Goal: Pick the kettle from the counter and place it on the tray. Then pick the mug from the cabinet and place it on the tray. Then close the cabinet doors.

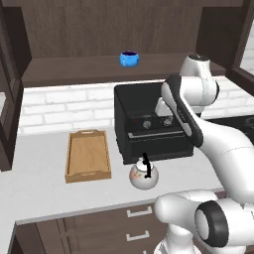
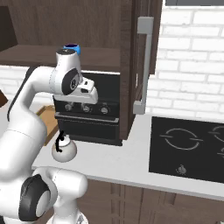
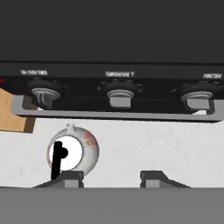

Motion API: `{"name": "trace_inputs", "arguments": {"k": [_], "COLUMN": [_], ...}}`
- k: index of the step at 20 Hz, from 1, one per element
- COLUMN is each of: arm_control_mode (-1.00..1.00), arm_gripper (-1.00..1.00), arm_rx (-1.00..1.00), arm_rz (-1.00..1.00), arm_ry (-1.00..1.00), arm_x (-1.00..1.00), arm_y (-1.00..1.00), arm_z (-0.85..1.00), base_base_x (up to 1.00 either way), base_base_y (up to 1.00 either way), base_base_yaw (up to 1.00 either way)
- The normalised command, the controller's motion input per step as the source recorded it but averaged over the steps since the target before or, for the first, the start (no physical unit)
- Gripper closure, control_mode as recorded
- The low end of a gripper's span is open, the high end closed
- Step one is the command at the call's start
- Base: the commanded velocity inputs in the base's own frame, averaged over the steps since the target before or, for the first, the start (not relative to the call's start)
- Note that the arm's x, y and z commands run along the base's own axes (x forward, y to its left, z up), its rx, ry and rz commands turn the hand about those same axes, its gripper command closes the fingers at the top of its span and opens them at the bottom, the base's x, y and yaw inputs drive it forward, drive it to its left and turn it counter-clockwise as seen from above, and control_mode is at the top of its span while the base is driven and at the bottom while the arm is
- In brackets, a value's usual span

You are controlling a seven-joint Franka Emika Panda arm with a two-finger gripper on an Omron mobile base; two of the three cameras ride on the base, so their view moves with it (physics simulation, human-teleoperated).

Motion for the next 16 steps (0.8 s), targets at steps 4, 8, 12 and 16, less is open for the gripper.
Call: {"name": "trace_inputs", "arguments": {"k": [4, 8, 12, 16], "arm_control_mode": [-1.0, -1.0, -1.0, -1.0], "arm_gripper": [-1.0, -1.0, -1.0, -1.0], "arm_rx": [-0.08, -0.14, -0.06, 0.01], "arm_rz": [0.0, 0.0, 0.0, 0.0], "arm_ry": [0.01, 0.0, 0.09, 0.17], "arm_x": [-0.06, -0.44, -0.13, 0.22], "arm_y": [0.41, 1.0, 0.94, 0.29], "arm_z": [-0.37, -0.87, -0.88, -0.56], "base_base_x": [0.0, 0.0, 0.0, 0.0], "base_base_y": [0.0, 0.0, 0.0, 0.0], "base_base_yaw": [0.0, 0.0, 0.0, 0.0]}}
